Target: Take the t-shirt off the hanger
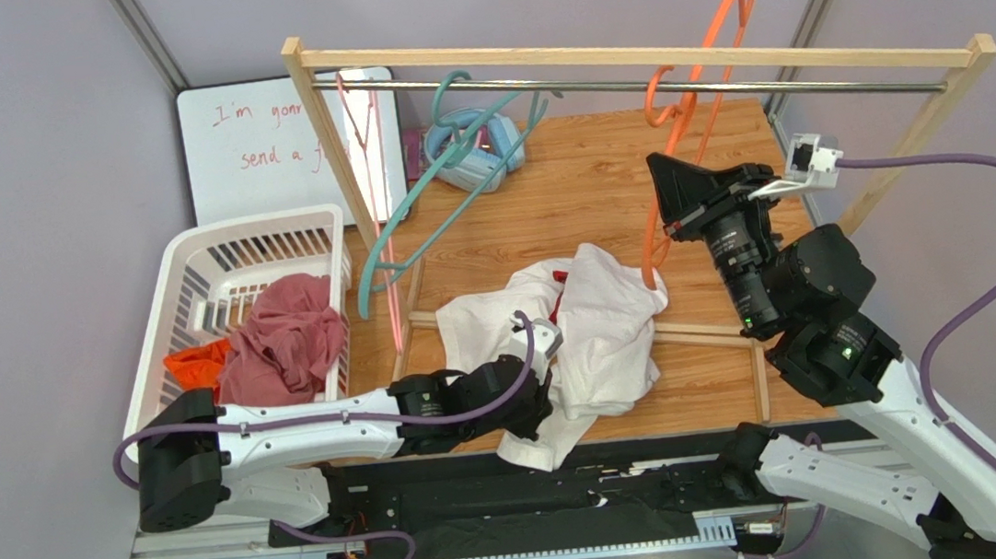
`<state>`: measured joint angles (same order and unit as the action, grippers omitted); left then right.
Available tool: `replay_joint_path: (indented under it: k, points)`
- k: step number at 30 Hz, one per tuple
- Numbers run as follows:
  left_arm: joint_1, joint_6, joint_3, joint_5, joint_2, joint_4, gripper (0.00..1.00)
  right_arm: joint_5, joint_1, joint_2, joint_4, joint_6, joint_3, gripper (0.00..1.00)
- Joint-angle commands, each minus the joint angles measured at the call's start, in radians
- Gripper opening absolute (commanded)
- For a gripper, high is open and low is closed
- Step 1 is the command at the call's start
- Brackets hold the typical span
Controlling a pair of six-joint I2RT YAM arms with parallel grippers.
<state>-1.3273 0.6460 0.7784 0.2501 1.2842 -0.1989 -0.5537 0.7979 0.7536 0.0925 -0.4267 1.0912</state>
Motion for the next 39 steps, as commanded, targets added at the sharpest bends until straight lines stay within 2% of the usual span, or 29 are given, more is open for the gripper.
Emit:
replay_joint_path:
  k: [1,3,5,6,8,9,11,12,13,14,15,16,18,24,26,28,29,31,32,34,35,36,39]
  points:
    - [-0.004,-0.011,0.038,0.02,-0.017,-0.005,0.0,-0.055,-0.017,0.006,0.012,-0.061,0.039,0.0]
    - [-0.004,-0.02,0.059,0.031,-0.008,-0.02,0.05,-0.078,-0.02,0.006,0.065,-0.07,0.05,0.0]
    - [-0.004,-0.038,0.094,0.043,0.018,-0.046,0.12,-0.097,-0.02,-0.002,0.116,-0.096,0.05,0.06]
    - [-0.004,-0.045,0.111,0.06,0.027,-0.057,0.19,-0.1,-0.019,-0.008,0.133,-0.106,0.047,0.15]
    - [-0.004,-0.063,0.162,0.074,0.067,-0.085,0.27,-0.098,-0.02,-0.025,0.186,-0.121,0.047,0.28]
    - [-0.004,-0.074,0.176,0.077,0.085,-0.089,0.35,-0.097,-0.019,-0.028,0.211,-0.121,0.05,0.44]
    - [-0.003,-0.094,0.231,0.084,0.145,-0.111,0.42,-0.091,-0.019,-0.045,0.287,-0.116,0.065,0.65]
    - [-0.001,-0.094,0.257,0.1,0.171,-0.131,0.49,-0.091,-0.019,-0.057,0.311,-0.109,0.068,0.78]
    - [0.002,-0.098,0.281,0.104,0.196,-0.148,0.52,-0.089,-0.02,-0.068,0.332,-0.097,0.07,0.83]
    - [0.004,-0.103,0.33,0.109,0.245,-0.178,0.54,-0.091,-0.019,-0.077,0.37,-0.077,0.072,0.86]
    - [0.004,-0.114,0.352,0.121,0.271,-0.188,0.67,-0.092,-0.017,-0.097,0.39,-0.066,0.072,0.89]
    - [0.007,-0.117,0.373,0.124,0.294,-0.201,0.74,-0.092,-0.019,-0.108,0.407,-0.057,0.072,0.91]
    - [0.008,-0.123,0.43,0.139,0.369,-0.212,0.99,-0.089,-0.019,-0.146,0.444,-0.044,0.062,0.92]
    - [0.014,-0.126,0.55,0.216,0.567,-0.255,0.99,-0.084,-0.019,-0.23,0.487,-0.035,0.029,0.92]
    - [0.014,-0.108,0.559,0.253,0.621,-0.277,0.97,-0.089,-0.02,-0.241,0.496,-0.03,0.029,0.91]
    - [0.014,-0.092,0.541,0.297,0.641,-0.295,0.9,-0.091,-0.019,-0.253,0.503,-0.026,0.029,0.91]
    - [0.014,-0.074,0.529,0.308,0.642,-0.297,0.76,-0.091,-0.02,-0.258,0.504,-0.026,0.029,0.91]
    - [0.01,-0.056,0.483,0.334,0.629,-0.295,0.57,-0.091,-0.019,-0.269,0.507,-0.026,0.024,0.92]
    - [0.008,-0.039,0.467,0.34,0.603,-0.298,0.39,-0.092,-0.019,-0.275,0.507,-0.027,0.021,0.91]
    - [-0.006,-0.017,0.409,0.365,0.564,-0.297,0.19,-0.098,-0.02,-0.284,0.507,-0.03,0.013,0.91]
    - [-0.01,-0.006,0.386,0.371,0.516,-0.297,0.06,-0.104,-0.02,-0.289,0.507,-0.033,0.01,0.92]
    - [-0.015,0.016,0.363,0.377,0.488,-0.297,0.01,-0.107,-0.019,-0.293,0.507,-0.034,0.009,0.92]
    - [-0.02,0.065,0.265,0.367,0.359,-0.3,0.0,-0.114,-0.019,-0.303,0.507,-0.035,0.006,0.92]
